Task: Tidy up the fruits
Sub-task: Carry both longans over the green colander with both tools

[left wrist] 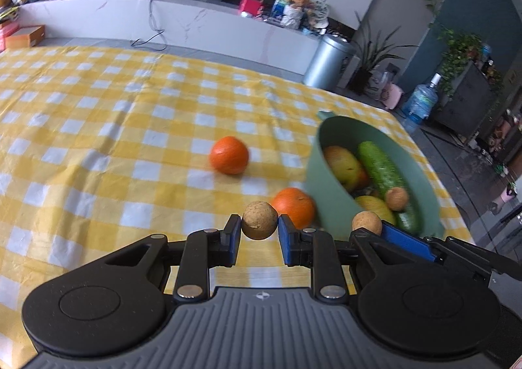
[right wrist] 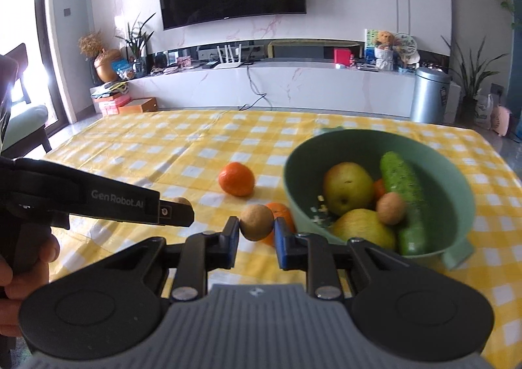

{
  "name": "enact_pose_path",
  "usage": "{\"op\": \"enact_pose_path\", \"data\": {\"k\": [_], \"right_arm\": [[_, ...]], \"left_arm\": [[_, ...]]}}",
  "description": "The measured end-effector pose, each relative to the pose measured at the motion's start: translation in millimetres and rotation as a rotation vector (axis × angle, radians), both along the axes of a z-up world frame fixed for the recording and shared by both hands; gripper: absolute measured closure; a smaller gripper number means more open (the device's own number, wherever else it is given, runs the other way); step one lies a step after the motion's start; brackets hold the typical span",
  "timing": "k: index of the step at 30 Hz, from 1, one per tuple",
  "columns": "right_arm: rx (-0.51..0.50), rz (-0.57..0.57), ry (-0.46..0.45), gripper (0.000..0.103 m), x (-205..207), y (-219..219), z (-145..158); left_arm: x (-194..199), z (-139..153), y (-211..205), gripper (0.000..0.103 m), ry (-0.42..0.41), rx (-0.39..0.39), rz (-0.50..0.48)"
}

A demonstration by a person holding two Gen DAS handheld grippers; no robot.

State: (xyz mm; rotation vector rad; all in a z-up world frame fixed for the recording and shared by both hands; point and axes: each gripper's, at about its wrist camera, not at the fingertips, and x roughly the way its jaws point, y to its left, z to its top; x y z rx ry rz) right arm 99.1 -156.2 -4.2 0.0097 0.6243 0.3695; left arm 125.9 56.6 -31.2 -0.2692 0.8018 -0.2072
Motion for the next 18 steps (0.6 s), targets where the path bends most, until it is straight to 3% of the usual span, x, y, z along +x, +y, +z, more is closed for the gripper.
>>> {"op": "enact_pose_path", "data": {"k": [8,18], "right_arm": [[-0.026,-0.094,-0.019,0.084,-3.5,-55.7,20.8],[-0.08,-0.09,0.064,0.084,34.8,-86.6,13.7]], "left_arm": [[4.3,20.8,-48.2,0.076,-0.068,0.045,-0.13],[28.5,14.3,-91.3,0.076,-0.069,0.113,-0.239]]}}
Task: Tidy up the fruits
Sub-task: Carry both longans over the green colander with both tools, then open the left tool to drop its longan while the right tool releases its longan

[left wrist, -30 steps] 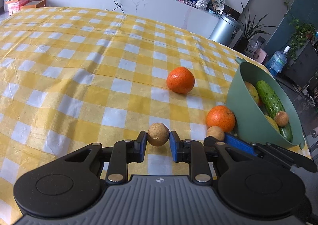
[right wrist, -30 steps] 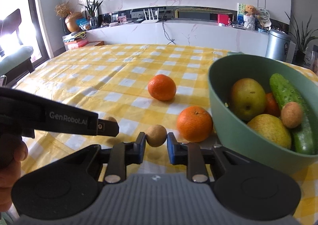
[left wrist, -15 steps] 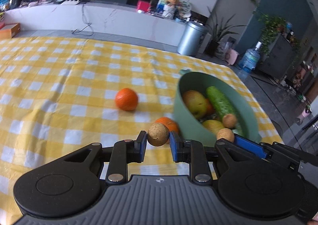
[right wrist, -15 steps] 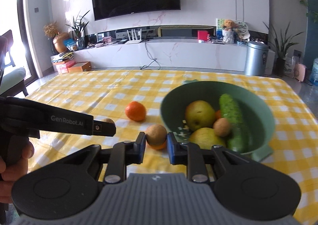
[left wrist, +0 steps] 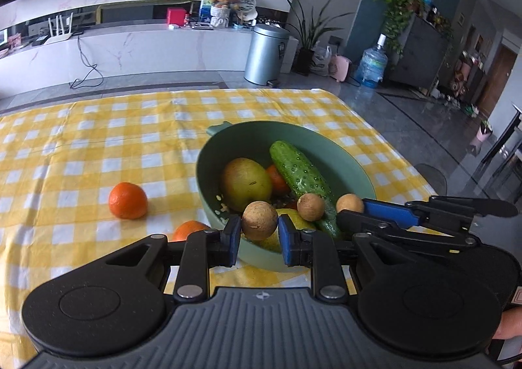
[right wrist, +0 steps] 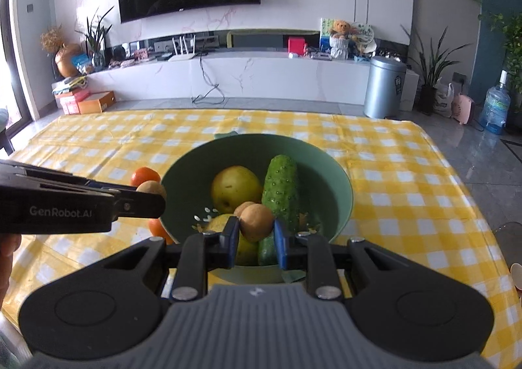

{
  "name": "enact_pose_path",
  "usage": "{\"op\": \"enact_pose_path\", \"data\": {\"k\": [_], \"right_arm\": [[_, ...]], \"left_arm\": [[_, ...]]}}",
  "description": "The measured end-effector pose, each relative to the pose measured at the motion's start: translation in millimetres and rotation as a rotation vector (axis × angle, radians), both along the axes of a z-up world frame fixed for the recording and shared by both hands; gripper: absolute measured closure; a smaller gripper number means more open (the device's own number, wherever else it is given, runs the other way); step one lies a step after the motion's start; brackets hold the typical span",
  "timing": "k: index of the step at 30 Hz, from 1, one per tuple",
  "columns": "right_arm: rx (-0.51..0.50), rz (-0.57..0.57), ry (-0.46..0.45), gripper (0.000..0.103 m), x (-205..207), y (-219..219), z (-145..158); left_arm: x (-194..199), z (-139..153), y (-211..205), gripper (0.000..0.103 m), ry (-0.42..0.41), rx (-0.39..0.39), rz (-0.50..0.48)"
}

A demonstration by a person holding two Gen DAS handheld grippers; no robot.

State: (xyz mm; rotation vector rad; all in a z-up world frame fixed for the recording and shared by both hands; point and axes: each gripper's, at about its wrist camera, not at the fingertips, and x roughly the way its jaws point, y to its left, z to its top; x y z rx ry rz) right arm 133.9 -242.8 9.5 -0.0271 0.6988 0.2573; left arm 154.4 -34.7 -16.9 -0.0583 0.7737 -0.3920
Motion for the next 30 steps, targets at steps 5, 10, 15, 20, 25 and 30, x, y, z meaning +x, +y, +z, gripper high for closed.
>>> {"op": "enact_pose_path", "data": {"k": [5,10,15,20,25,30], "right_arm": [[0.012,0.015,0.053,0.084,17.3,4.9,-12.5],[0.022,0.033,0.06,0.084,27.9,8.9,-17.5],[0.033,0.049,0.057,0.084,37.1,12.3,-21.2],[0.064,0.053,0.045,0.084,44.7,12.3,-25.1],[0.101,0.057,0.043,0.084,51.3,10.3,-29.2],[0.127,0.059,0.042,0.083,54.4,9.2,-32.5]], "left_arm": [[10.7,-5.2,-7.9,0.076,0.003,0.048,-0.026],[20.6,-9.5,-9.6,0.076,0.003,0.087,-0.061],[28.7,-14.9,-8.6,0.076,0.008,0.108,-0.079],[35.7,-16.4,-6.7,0.076,0.005,0.119,-0.095],[42.4,-17.0,-7.1,0.076,0.009,0.129,-0.121],[47.3,-19.1,-4.5,0.075,0.025,0.104,-0.119]]}}
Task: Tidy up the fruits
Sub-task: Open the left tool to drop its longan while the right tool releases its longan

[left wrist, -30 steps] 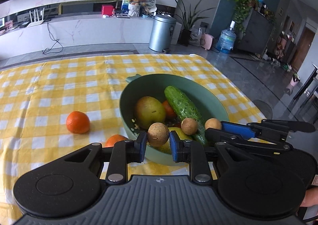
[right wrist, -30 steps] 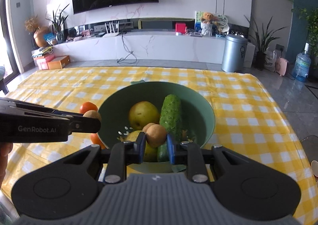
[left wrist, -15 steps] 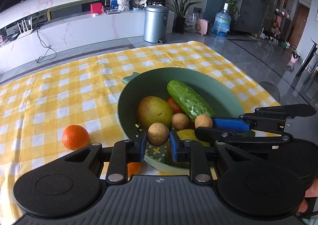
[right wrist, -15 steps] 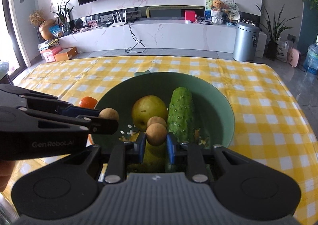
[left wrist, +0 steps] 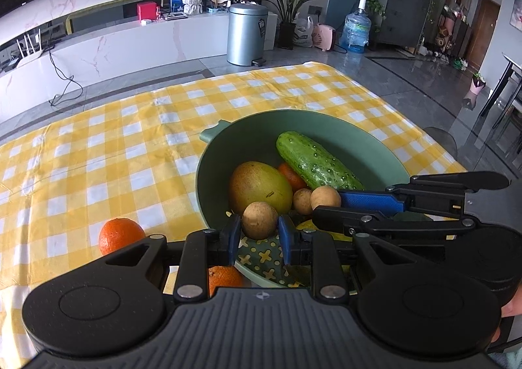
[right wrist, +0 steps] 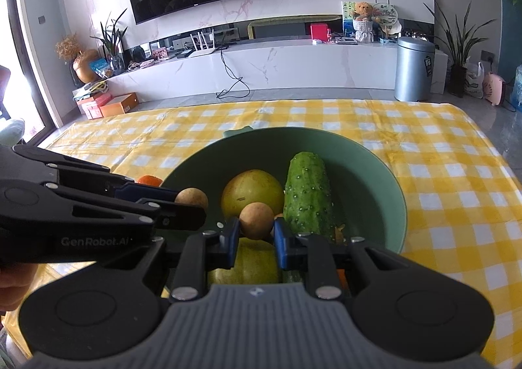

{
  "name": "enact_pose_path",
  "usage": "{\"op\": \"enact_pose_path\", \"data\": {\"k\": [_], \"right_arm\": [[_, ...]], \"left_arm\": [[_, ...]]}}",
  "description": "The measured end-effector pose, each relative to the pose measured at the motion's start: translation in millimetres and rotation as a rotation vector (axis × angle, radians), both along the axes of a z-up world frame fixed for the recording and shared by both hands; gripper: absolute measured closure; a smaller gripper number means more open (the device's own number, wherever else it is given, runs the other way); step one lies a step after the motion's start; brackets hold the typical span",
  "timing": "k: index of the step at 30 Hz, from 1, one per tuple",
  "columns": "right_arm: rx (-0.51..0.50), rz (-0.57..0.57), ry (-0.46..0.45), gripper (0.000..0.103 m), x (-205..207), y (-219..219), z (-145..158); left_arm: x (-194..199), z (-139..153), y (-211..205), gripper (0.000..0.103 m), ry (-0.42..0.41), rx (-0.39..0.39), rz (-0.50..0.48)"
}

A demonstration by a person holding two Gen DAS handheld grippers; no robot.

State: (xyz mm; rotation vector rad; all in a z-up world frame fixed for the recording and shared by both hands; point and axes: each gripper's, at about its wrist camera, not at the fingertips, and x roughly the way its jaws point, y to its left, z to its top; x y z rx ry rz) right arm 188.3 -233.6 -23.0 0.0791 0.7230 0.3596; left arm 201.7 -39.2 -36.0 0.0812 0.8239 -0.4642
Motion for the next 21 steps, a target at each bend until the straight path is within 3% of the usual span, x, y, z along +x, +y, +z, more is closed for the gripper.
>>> {"op": "enact_pose_path", "data": {"k": [9,11,13,17,21], "right_arm": [[0.039,-0.019,-0.03,0.083,-2.9,-6.8,2.1],[0.028,-0.037,-0.062,0.079,-6.4,-8.0,5.7],[0.024,-0.061,-0.099,0.068,-11.0,-10.5,9.7],[0.036,-0.078,-0.108,0.068,-12.9,-14.4,10.4],[0.04,-0.081,-0.105,0.068,-12.4,-14.7,9.2]], "left_arm": [[0.6,-0.3,-2.9,0.075,0.013,0.019,-0.028],[0.8,-0.6,-4.8,0.075,0.015,0.034,-0.033],[2.0,-0.8,-6.9,0.075,0.021,0.048,-0.035],[3.3,-0.2,-11.5,0.074,0.033,0.072,-0.037],[1.5,0.9,-12.8,0.063,0.033,0.079,-0.028]]}}
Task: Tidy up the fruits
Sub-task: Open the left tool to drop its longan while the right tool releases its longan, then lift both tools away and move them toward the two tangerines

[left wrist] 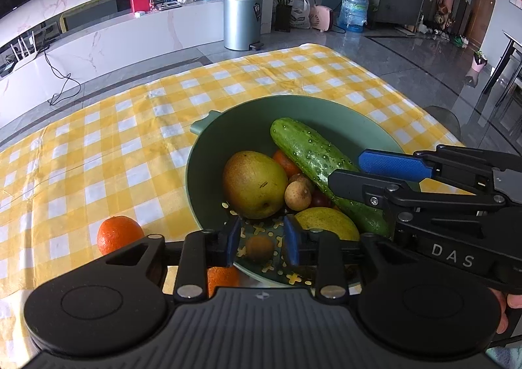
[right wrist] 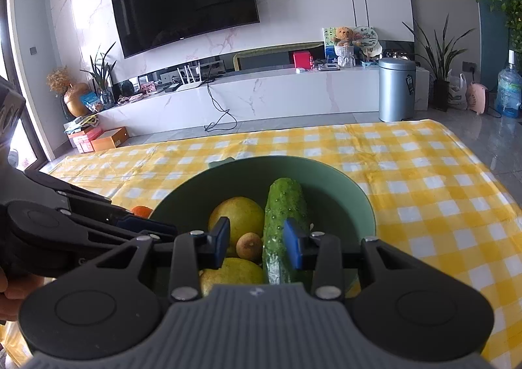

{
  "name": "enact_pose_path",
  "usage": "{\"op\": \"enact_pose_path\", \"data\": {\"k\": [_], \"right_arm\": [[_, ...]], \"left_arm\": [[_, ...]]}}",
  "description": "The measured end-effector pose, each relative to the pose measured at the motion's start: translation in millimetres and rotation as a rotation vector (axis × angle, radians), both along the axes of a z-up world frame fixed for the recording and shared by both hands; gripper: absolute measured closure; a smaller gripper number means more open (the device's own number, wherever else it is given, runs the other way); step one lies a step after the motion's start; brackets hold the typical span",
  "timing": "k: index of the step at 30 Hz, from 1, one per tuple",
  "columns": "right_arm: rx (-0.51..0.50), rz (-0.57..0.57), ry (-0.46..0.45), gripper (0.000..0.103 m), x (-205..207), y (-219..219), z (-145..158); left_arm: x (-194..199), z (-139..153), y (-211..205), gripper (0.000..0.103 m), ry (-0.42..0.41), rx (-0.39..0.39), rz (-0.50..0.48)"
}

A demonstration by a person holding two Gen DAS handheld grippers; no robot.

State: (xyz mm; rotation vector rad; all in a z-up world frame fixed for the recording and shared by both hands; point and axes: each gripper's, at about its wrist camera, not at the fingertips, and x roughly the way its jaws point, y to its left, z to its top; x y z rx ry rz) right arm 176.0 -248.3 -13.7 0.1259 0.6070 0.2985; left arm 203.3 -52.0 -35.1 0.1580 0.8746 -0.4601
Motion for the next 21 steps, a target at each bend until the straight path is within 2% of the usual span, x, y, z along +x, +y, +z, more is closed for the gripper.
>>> {"op": "enact_pose_path", "data": {"k": [12,21], "right_arm": [[0.007,-0.004,-0.028,0.068,-7.9,-1.9,4.1],[0.0,0.0,-0.073,0.062,-31.5,4.2,15.0]], "left_arm": [[-12.9,29.1,14.3,0.062,-0.066,-0.024,0.067],[-30.0,51.2,36.6,0.062,-0.1,-0.022,0.135]]}}
